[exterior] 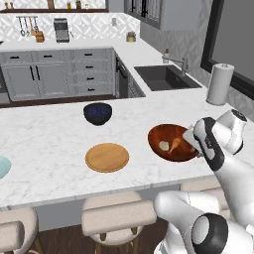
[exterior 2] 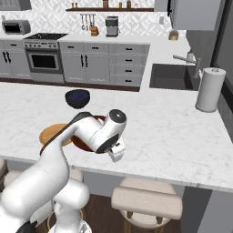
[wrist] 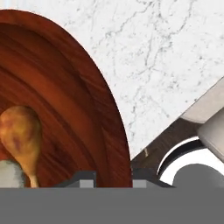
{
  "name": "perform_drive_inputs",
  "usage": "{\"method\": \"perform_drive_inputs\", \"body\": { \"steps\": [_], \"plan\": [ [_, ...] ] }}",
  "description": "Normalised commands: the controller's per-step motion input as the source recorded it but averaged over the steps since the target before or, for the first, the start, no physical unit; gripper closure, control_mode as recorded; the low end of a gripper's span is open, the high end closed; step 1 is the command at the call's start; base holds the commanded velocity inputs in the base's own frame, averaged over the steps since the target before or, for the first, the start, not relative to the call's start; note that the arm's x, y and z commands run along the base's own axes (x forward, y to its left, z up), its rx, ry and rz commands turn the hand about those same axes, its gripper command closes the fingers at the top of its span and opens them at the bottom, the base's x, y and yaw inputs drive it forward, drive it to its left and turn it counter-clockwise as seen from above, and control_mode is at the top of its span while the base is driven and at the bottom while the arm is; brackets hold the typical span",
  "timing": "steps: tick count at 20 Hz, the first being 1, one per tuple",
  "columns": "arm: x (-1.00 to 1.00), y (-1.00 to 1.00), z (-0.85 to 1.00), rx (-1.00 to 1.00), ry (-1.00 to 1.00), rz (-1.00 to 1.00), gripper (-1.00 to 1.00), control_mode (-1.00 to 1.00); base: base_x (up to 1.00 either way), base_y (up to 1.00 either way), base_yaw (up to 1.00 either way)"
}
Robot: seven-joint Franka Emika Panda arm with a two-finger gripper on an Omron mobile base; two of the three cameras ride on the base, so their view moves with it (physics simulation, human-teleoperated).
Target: Pick the chicken drumstick and garlic from their plates and place them in the bowl. Then put the bowl in the fridge.
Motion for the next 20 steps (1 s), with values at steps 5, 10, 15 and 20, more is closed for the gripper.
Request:
{"method": "perform_drive_inputs", "body": {
  "steps": [5, 10, 15, 20],
  "plan": [
    [-0.35, 0.37, 0.91, 0.23, 0.00, 0.00, 1.00, -1.00, 0.00, 0.00, 0.00],
    [0.00, 0.48, 0.47, 0.06, -0.03, 0.00, 1.00, -1.00, 0.00, 0.00, 0.00],
    [-0.05, 0.17, 0.05, 0.00, 0.00, 0.00, 1.00, 1.00, -0.51, 0.78, 0.12],
    [0.00, 0.00, 0.00, 0.00, 0.00, 0.00, 1.00, 1.00, -1.00, 1.00, 0.27]
  ]
}}
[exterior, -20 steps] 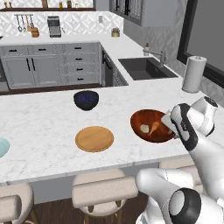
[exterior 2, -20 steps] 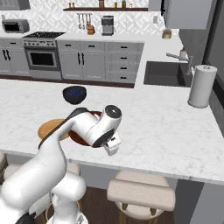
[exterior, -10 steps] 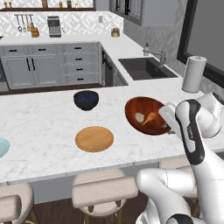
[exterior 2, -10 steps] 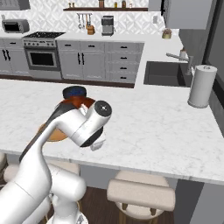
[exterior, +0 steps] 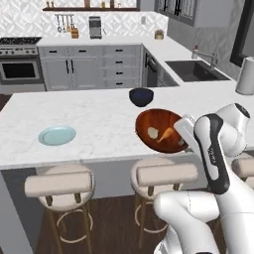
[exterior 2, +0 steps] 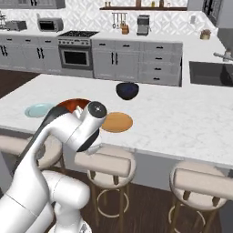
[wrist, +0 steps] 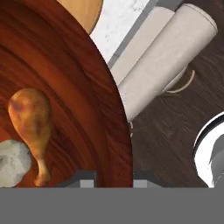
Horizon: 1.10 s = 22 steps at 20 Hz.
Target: Pick the chicken drumstick and garlic from their plates and place them in the bowl. Then put the bowl in the fridge.
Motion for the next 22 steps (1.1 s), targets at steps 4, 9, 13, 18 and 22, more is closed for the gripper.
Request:
{"method": "perform_drive_inputs", "body": {
  "steps": [4, 9, 13, 18, 22],
  "plan": [
    [0.00, 0.00, 0.00, 0.00, 0.00, 0.00, 1.00, 1.00, -0.81, 1.00, 0.28],
    [0.00, 0.00, 0.00, 0.00, 0.00, 0.00, 1.00, 1.00, -0.01, 1.00, 0.22],
    [0.00, 0.00, 0.00, 0.00, 0.00, 0.00, 1.00, 1.00, 0.48, 1.00, 0.16],
    [0.00, 0.00, 0.00, 0.00, 0.00, 0.00, 1.00, 1.00, 0.72, 1.00, 0.15],
    [0.00, 0.00, 0.00, 0.00, 0.00, 0.00, 1.00, 1.00, 1.00, 1.00, 0.12]
  ]
}}
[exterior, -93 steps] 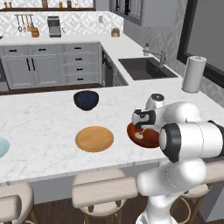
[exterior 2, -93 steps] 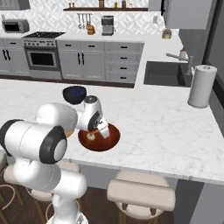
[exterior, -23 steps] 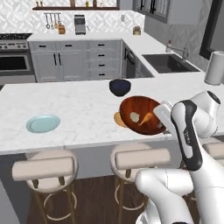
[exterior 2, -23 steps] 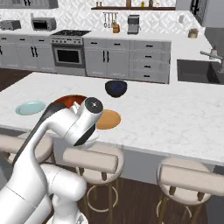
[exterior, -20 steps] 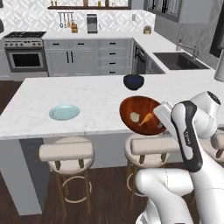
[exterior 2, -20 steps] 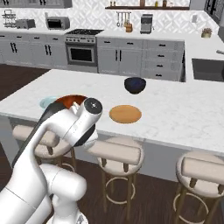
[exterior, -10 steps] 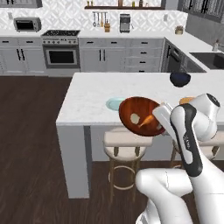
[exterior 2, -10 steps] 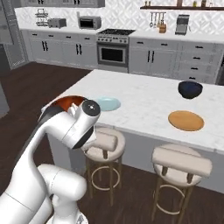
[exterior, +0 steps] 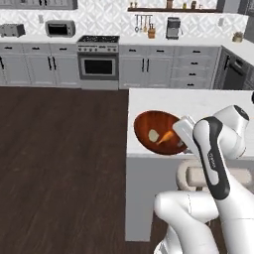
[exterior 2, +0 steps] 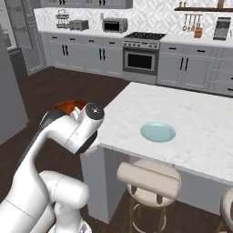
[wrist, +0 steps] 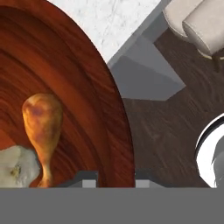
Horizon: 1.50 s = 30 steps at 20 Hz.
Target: Pick the chicken drumstick and garlic from their plates and place them in the bowl. Then put the bowl in the fridge.
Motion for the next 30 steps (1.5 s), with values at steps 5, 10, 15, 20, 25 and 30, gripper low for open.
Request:
{"method": "perform_drive_inputs", "body": {
  "steps": [5, 10, 15, 20, 25, 30],
  "plan": [
    [0.00, 0.00, 0.00, 0.00, 0.00, 0.00, 1.00, 1.00, 1.00, 1.00, 0.06],
    [0.00, 0.00, 0.00, 0.00, 0.00, 0.00, 1.00, 1.00, 1.00, 1.00, 0.00],
    [0.00, 0.00, 0.00, 0.00, 0.00, 0.00, 1.00, 1.00, 1.00, 1.00, -0.01],
    [0.00, 0.00, 0.00, 0.00, 0.00, 0.00, 1.00, 1.00, 0.69, 1.00, -0.04],
    [0.00, 0.00, 0.00, 0.00, 0.00, 0.00, 1.00, 1.00, 0.01, 1.00, 0.00],
    [0.00, 0.00, 0.00, 0.00, 0.00, 0.00, 1.00, 1.00, 0.83, 0.98, -0.04]
  ]
}}
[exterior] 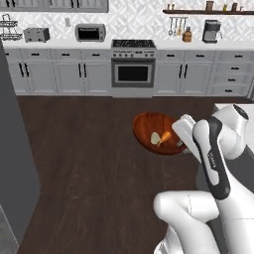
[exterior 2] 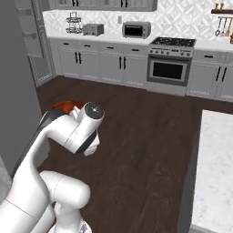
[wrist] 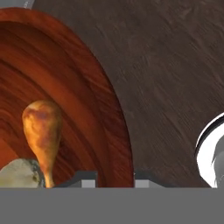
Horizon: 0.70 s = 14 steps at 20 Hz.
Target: Pick the chicken drumstick and garlic from their plates and place them in the bowl. Then put the bowl in the fridge.
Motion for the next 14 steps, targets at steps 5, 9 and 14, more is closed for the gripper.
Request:
{"method": "perform_drive_inputs", "body": {
  "steps": [5, 9, 14],
  "plan": [
    [0.00, 0.00, 0.00, 0.00, 0.00, 0.00, 1.00, 1.00, 1.00, 0.52, -0.15],
    [0.00, 0.00, 0.00, 0.00, 0.00, 0.00, 1.00, 1.00, 1.00, 0.35, -0.15],
    [0.00, 0.00, 0.00, 0.00, 0.00, 0.00, 1.00, 1.00, 1.00, 0.33, -0.05]
  ]
}}
